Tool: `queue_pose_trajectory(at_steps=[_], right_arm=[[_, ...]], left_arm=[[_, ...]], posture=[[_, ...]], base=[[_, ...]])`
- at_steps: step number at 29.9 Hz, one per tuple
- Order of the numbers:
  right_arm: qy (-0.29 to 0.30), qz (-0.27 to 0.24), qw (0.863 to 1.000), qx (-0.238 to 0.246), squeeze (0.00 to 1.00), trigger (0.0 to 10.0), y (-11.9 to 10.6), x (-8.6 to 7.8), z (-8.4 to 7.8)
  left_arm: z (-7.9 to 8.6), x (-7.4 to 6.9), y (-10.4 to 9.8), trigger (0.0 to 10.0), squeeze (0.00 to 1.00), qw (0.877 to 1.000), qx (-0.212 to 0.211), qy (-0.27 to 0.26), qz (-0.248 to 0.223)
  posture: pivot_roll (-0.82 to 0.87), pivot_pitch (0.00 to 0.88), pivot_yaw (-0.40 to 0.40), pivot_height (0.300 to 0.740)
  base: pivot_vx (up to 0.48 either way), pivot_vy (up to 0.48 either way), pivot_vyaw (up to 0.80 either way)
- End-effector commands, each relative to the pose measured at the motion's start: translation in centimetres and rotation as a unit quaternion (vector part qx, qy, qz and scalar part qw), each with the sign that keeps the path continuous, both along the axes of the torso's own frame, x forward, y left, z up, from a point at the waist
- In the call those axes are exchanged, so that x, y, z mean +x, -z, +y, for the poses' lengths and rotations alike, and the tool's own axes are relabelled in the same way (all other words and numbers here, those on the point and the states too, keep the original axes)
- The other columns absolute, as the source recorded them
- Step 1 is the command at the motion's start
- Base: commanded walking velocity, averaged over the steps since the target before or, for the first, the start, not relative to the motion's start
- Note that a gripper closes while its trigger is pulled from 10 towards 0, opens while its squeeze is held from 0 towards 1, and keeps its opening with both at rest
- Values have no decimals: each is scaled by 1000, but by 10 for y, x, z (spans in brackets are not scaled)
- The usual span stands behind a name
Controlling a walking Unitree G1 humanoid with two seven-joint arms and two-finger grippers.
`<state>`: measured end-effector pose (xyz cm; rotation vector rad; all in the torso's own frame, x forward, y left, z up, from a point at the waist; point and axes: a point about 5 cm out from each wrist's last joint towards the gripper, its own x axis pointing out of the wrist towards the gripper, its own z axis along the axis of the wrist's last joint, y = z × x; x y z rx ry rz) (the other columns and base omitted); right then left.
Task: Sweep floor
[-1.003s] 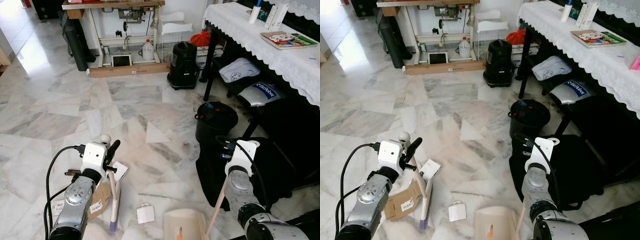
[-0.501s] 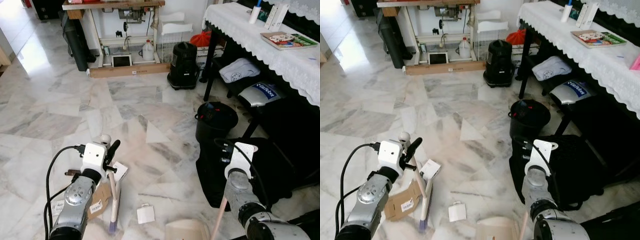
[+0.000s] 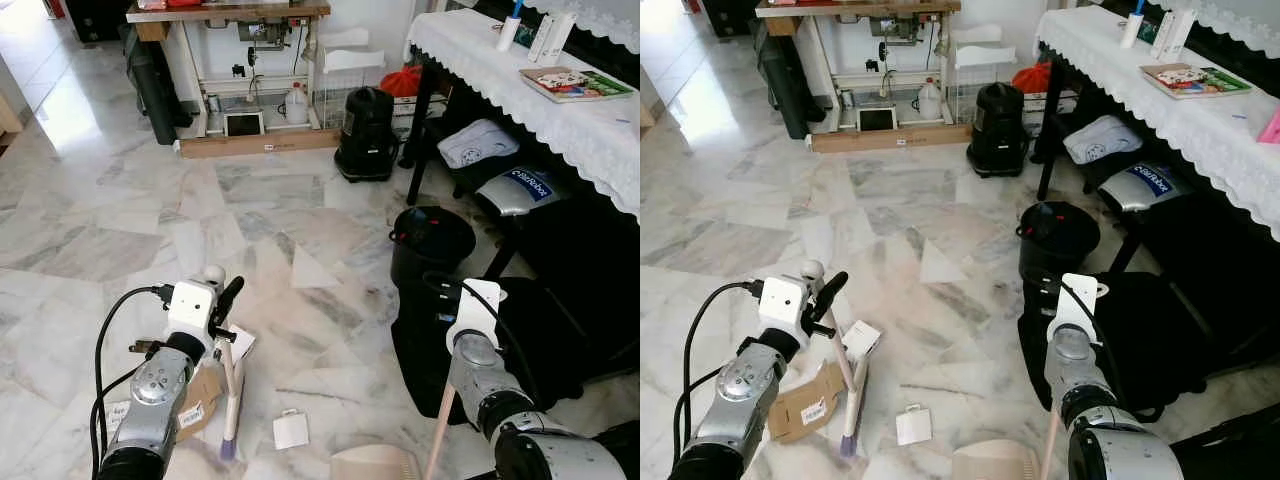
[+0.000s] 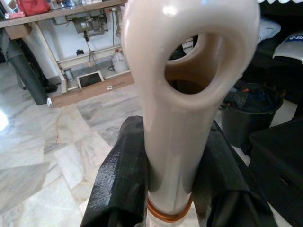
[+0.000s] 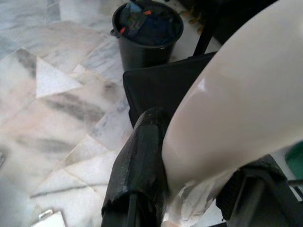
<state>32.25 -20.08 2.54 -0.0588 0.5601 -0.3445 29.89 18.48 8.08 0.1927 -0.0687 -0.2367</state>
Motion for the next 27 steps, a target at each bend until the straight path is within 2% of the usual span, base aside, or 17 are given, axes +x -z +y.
queue_pose_trajectory(at_steps=[1,11,22,23,27], right_arm=[[-11,115,993,25,0,10000,37,-32,5],[-38,151,987,44,0,10000,42,-37,5],[-70,161,983,45,0,10000,40,-34,6],[-71,155,985,42,0,10000,38,-33,6],[-63,69,996,11,0,10000,21,-16,4]], left_arm=[[-2,5,-6,10000,0,1000,4,9,-10],[-4,6,-6,10000,0,1000,2,12,-10],[-6,7,-6,10000,0,1000,-1,14,-11],[-6,7,-6,10000,0,1000,-1,14,-11],[-5,7,-7,10000,0,1000,1,12,-13]], posture=[[67,0,-7,740],[55,0,-10,740],[51,0,-11,740],[51,0,-11,740],[51,0,-11,740]], base=[[0,0,0],[0,0,0],[0,0,0],[0,0,0],[0,0,0]])
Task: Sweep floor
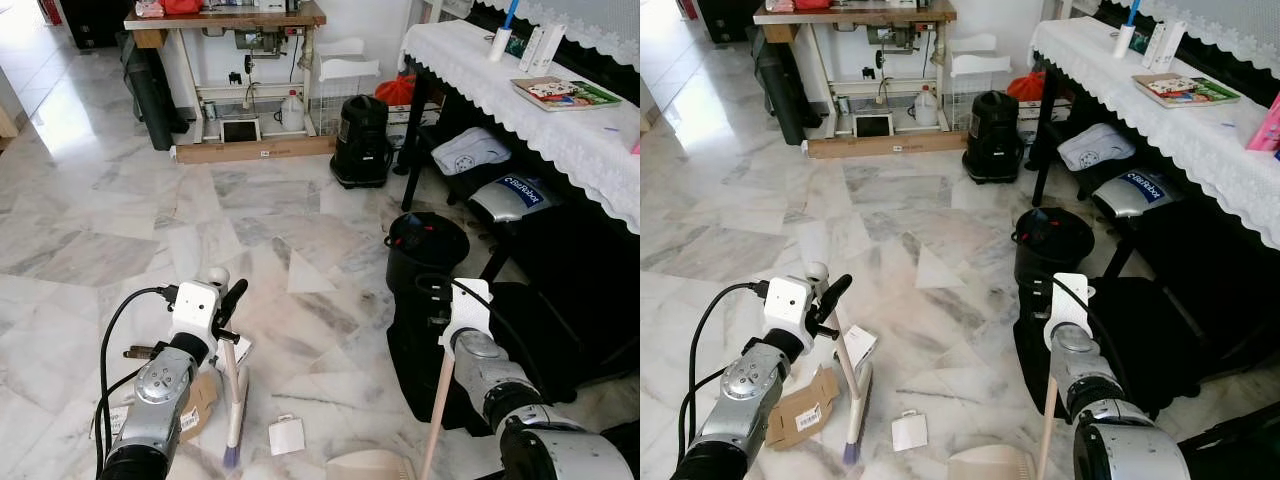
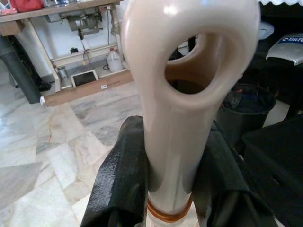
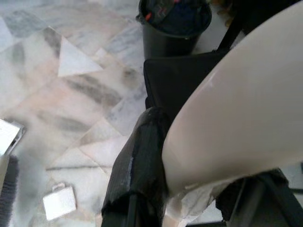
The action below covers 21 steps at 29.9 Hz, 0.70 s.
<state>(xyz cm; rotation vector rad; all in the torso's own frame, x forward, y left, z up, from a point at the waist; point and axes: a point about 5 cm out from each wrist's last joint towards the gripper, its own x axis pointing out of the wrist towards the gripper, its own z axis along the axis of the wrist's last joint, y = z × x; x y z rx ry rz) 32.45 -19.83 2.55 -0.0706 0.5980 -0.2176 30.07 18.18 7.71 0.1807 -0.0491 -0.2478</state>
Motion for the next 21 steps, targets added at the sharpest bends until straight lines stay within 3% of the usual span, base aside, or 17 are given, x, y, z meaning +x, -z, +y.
queue_pose_trajectory(at_steps=[1,10,21], right_arm=[[3,24,1000,-6,0,10000,17,-15,1],[22,-61,998,9,0,10000,4,-6,2],[33,-161,986,32,0,10000,-15,3,6]], left_arm=[[-2,5,-11,10000,0,999,13,9,-28],[-2,4,-12,10000,0,999,18,9,-31],[-1,2,-11,10000,0,999,19,7,-33]], posture=[[54,0,-10,740],[59,0,-8,740],[64,0,-11,740]], base=[[0,0,0],[0,0,0],[0,0,0]])
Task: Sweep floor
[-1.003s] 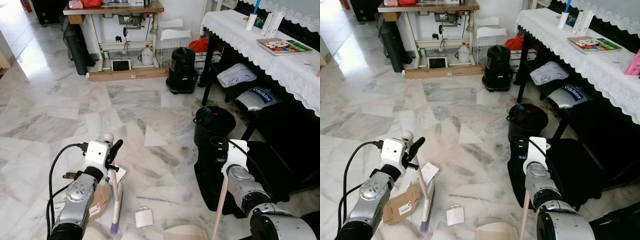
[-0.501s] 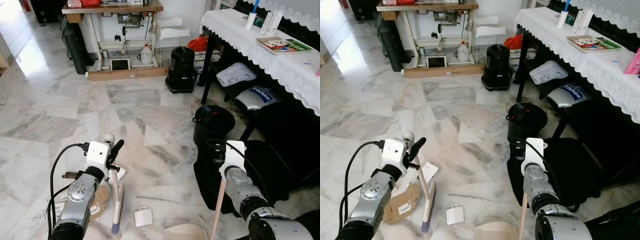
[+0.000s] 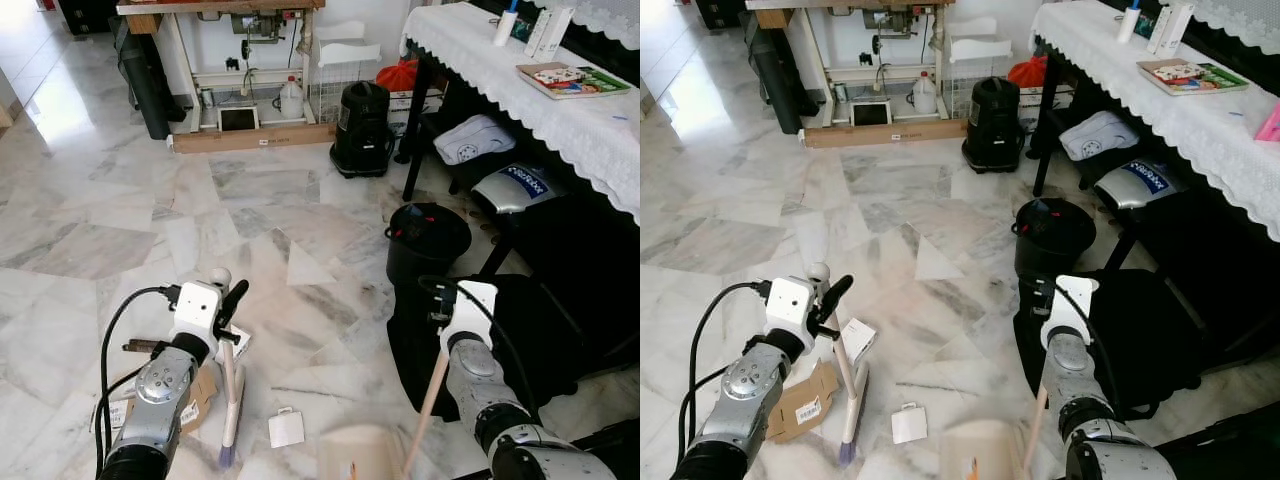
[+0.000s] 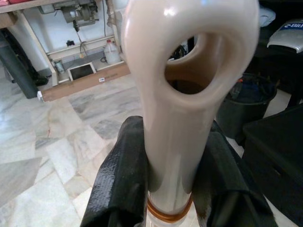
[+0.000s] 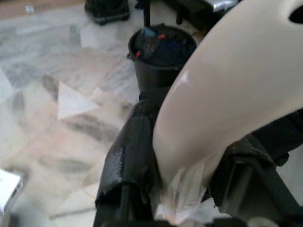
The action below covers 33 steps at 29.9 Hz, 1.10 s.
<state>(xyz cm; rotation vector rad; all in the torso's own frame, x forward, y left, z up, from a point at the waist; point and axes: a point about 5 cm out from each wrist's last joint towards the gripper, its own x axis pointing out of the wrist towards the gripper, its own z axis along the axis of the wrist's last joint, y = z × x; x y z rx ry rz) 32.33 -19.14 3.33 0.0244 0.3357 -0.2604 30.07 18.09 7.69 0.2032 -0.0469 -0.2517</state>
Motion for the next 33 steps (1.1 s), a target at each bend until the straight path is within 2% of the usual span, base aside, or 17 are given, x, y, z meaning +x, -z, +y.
queue_pose_trajectory(at_steps=[1,6,26,33], right_arm=[[5,-28,1000,6,0,10000,-8,4,0],[10,-45,999,7,0,10000,-10,5,-2],[9,-5,1000,-14,0,10000,8,-9,1],[9,-24,999,-19,0,10000,2,-5,0]], left_arm=[[0,2,-12,10000,0,999,7,5,-32],[-1,2,-12,10000,0,999,7,5,-33],[2,5,-16,10000,0,999,11,-1,-39],[4,8,-18,10000,0,999,12,-1,-41]], posture=[[64,0,-11,740],[62,0,-14,740],[77,2,-20,740],[72,15,-19,740]], base=[[0,0,0],[0,0,0],[0,0,0],[0,0,0]])
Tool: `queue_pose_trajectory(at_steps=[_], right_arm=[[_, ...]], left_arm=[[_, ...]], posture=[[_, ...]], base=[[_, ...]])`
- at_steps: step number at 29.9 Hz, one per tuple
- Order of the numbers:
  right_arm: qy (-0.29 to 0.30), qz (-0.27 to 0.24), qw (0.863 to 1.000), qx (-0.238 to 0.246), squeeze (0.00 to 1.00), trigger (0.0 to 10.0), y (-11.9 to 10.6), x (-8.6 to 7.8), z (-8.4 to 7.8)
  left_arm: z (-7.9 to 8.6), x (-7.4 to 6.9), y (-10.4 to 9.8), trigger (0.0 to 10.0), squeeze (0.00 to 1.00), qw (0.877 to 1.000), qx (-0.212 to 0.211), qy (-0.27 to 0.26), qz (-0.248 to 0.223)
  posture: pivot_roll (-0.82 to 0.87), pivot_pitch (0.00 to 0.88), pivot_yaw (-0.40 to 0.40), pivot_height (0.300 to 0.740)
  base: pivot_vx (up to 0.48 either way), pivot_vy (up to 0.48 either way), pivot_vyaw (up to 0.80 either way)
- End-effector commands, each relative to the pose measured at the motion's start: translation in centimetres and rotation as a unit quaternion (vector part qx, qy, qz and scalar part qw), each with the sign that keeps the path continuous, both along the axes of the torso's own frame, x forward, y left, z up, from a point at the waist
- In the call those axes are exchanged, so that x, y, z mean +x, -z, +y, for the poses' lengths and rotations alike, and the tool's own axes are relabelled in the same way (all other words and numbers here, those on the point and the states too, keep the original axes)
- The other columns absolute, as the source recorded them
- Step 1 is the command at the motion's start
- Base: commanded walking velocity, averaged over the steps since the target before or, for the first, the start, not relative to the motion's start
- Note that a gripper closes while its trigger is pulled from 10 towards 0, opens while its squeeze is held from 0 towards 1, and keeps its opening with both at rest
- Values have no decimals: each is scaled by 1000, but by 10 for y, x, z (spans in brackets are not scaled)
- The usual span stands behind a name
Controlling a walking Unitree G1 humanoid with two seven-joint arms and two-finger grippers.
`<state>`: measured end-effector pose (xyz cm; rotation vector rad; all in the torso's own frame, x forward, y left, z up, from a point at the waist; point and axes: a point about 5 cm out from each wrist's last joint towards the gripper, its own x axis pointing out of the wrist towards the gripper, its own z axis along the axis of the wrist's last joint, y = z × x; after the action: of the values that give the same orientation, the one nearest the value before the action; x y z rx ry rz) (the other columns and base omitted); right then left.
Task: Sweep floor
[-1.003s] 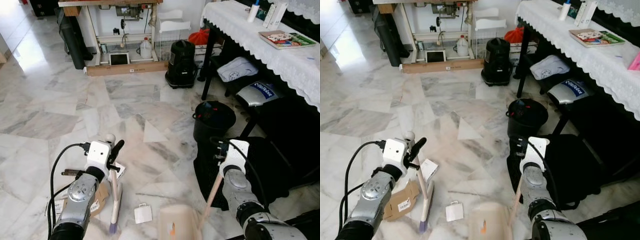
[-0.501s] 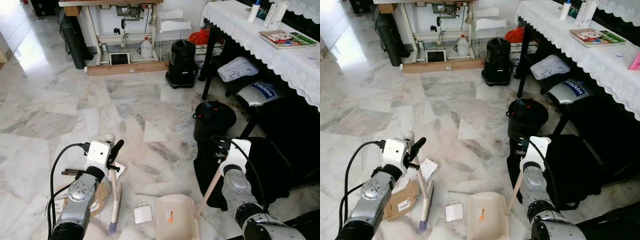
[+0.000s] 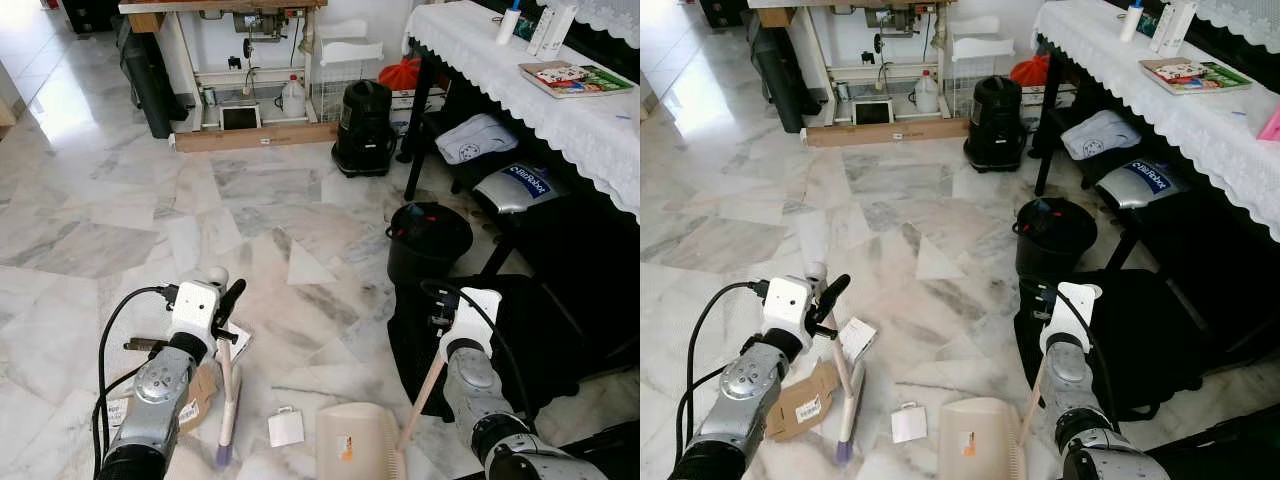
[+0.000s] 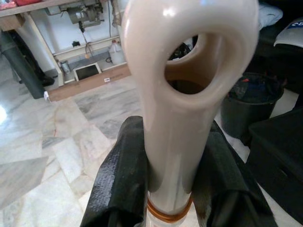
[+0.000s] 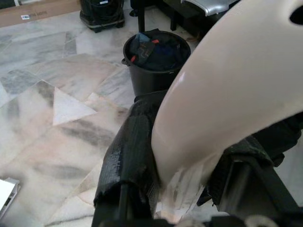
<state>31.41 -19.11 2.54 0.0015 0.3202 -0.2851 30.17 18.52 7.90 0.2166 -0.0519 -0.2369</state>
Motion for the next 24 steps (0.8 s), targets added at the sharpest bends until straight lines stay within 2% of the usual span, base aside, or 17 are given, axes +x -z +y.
queue_pose_trajectory(at_steps=[1,7,17,24], right_arm=[[-1,-18,1000,-5,0,10000,-6,4,0],[5,-51,999,-16,0,10000,-16,8,-2],[3,-42,999,-18,0,10000,-10,4,-1],[-1,-29,999,-24,0,10000,-7,2,0]], left_arm=[[-1,7,-16,10000,0,999,6,6,-37],[0,16,-22,10000,0,999,0,6,-40],[2,20,-20,10000,0,1000,-10,18,-19],[7,23,-10,10000,0,999,-26,15,20]], posture=[[72,15,-19,740],[60,13,-11,740],[52,15,-10,740],[51,43,-26,740]], base=[[0,0,0],[0,0,0],[0,0,0],[0,0,0]])
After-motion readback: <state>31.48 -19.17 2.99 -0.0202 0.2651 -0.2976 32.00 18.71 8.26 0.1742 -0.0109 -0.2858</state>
